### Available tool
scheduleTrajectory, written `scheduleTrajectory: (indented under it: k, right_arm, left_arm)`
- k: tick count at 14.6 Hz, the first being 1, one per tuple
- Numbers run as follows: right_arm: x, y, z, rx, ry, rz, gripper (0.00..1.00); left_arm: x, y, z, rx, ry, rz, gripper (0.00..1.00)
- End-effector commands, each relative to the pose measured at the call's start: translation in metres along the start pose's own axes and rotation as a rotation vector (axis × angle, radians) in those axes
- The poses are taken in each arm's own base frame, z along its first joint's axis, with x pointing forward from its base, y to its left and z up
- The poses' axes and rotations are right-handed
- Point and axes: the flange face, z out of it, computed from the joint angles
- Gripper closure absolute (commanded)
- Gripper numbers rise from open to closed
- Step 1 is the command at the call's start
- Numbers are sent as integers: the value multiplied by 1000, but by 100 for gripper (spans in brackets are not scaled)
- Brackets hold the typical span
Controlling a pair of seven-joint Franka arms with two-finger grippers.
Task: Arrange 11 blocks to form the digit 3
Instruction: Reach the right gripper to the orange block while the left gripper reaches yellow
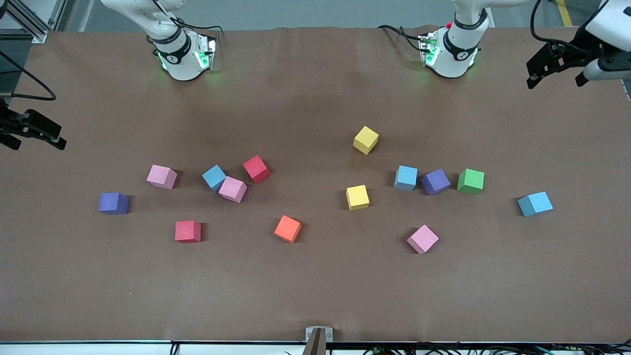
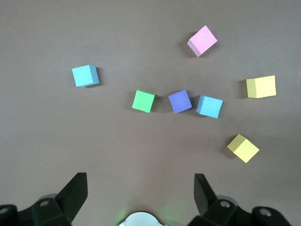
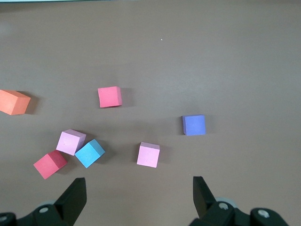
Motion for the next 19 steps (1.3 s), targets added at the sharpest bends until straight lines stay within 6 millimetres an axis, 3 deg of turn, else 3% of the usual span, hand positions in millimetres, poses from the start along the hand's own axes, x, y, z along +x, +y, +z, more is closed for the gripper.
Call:
scheduleTrajectory:
  k: [1,5,8,12,15,17,19]
  right_arm:
    - [-11,1,-2,-6,0,-9,0]
    - [-11,0,0,-4,-9,-9,0]
    - [-4,-18,11,8,-19,-32,0]
    - [39,-90,87,15,-28,-137,0]
    - [67,-150,155,23,-21,-187,0]
    - [73,-195,191,16,-41,-72,0]
    - [76,-254,217,9,-44,15,0]
  left_arm:
    - [3,-2,-6,-16,1,10,0]
    - [4,-1,-3,-15,-6,10,0]
    - [10,23,34,-8,-115,69,0]
    - [8,95,100,12,-95,89,0]
    - [-6,158,169,10,-66,13,0]
    - [-18,196,208,2,-78,-124,0]
    - [-28,219,249,13,-108,-261,0]
